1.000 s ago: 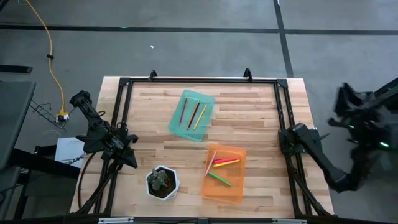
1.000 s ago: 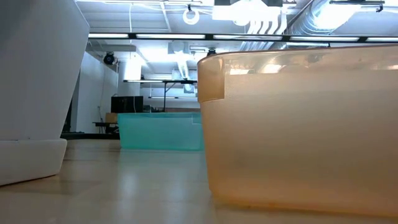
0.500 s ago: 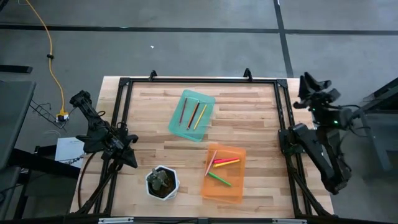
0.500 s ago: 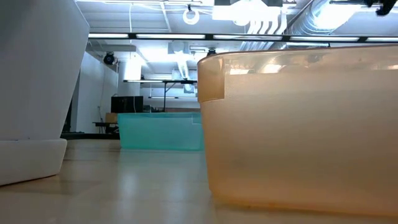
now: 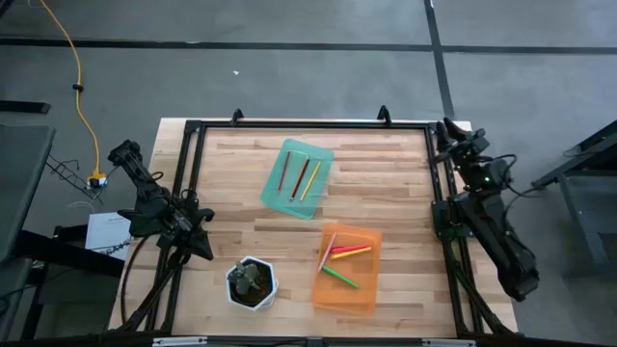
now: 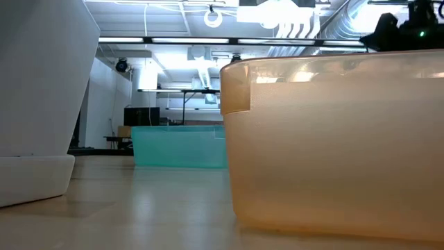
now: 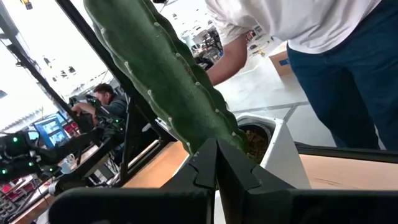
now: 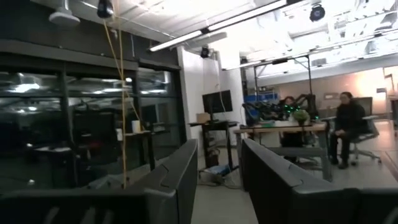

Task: Sort pens & pencils
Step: Return to Home Position

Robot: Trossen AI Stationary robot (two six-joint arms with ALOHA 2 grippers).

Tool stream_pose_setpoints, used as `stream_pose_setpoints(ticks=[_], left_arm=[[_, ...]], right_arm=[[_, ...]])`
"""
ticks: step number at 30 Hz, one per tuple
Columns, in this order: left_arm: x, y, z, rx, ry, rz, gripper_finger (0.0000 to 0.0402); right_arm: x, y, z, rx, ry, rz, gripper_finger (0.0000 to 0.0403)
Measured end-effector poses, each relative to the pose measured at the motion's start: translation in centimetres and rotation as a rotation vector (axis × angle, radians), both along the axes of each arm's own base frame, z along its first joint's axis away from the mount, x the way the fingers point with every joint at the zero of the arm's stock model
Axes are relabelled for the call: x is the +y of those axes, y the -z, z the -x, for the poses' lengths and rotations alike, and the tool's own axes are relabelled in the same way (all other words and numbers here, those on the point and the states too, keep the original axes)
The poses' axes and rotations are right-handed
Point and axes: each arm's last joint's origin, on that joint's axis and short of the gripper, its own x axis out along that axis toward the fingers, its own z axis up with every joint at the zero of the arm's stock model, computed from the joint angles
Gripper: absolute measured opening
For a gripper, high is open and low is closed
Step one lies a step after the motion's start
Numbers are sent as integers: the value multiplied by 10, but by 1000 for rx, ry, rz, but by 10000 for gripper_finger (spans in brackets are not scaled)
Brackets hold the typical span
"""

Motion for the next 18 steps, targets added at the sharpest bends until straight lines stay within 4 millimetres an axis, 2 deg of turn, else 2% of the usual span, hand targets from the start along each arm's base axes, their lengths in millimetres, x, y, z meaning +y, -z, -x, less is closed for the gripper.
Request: stream_pose_setpoints(ticks=[8,18], left_arm=[[0,0,0,0,0,0,1],[0,0,0,0,0,0,1]], right_arm=[[-10,28,-4,24,34,-28,117],[-13,44,-7,28,-10,-39,117]])
